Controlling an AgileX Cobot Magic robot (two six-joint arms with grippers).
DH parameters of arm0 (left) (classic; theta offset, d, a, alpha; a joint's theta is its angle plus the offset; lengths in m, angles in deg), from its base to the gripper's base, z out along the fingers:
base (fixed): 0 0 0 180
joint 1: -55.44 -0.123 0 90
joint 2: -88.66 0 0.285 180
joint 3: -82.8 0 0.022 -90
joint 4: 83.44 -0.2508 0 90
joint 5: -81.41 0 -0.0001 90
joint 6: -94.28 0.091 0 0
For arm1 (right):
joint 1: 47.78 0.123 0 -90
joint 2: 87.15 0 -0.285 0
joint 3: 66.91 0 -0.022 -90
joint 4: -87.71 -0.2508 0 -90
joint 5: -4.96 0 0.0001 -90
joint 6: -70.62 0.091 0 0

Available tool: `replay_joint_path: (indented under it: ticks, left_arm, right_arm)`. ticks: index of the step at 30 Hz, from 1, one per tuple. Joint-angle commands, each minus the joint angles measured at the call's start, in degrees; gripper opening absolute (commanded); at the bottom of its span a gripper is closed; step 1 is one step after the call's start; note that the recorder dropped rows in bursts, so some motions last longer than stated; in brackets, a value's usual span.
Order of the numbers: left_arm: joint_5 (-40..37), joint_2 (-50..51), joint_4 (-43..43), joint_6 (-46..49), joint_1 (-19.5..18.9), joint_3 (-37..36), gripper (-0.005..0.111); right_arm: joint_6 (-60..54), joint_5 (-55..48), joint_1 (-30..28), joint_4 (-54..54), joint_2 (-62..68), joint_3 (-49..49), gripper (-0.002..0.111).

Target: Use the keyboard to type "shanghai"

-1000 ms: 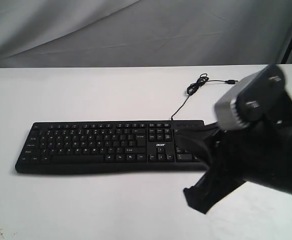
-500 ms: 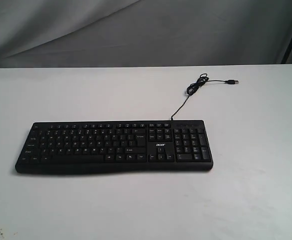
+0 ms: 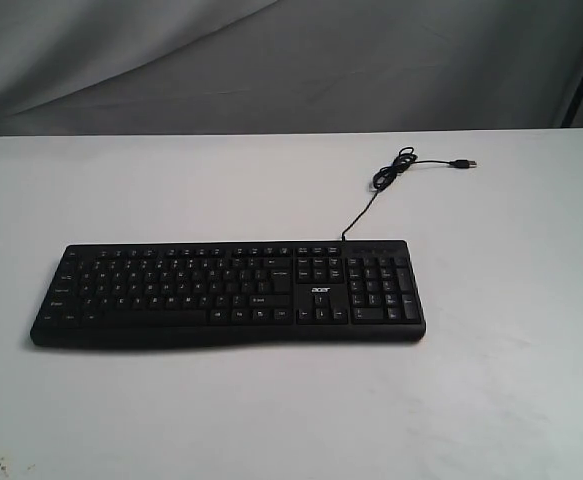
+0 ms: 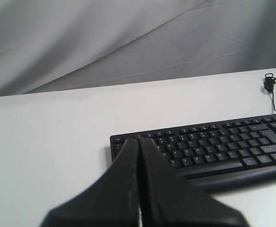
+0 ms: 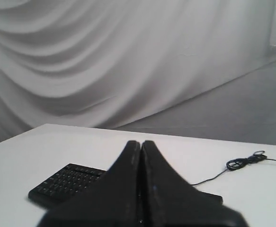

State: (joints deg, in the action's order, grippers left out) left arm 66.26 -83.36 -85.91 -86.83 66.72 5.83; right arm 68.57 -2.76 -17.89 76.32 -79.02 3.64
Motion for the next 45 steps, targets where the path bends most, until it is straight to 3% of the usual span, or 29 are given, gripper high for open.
replay_joint_path:
  ticks: [1, 6, 10, 16, 19, 45]
  left_arm:
    - [0.28, -0.2, -0.04, -0.16, 0.3, -0.25, 0.0]
    - [0.28, -0.2, -0.04, -0.16, 0.3, -0.25, 0.0]
    - [0.28, -0.2, -0.04, -0.16, 0.3, -0.25, 0.0]
    - [0.28, -0.2, -0.04, -0.16, 0.3, -0.25, 0.0]
    - [0.28, -0.2, -0.04, -0.16, 0.3, -0.25, 0.0]
    - [0.28, -0.2, -0.04, -0.16, 0.3, -0.25, 0.0]
  right_arm:
    - [0.64, 0.85, -5.73, -2.31, -0.34, 2.35, 0.0]
    - [0.64, 1.64, -6.04, -0.04, -0.34, 3.53, 0.0]
    - [0.64, 9.16, -6.04, 2.01, -0.34, 6.67, 0.0]
    - [0.64, 5.47, -6.04, 6.57, -0.34, 6.67, 0.0]
    - [0.64, -2.0, -6.04, 6.57, -0.34, 6.67, 0.0]
    - [0.64, -2.01, -5.91, 6.57, -0.34, 6.67, 0.0]
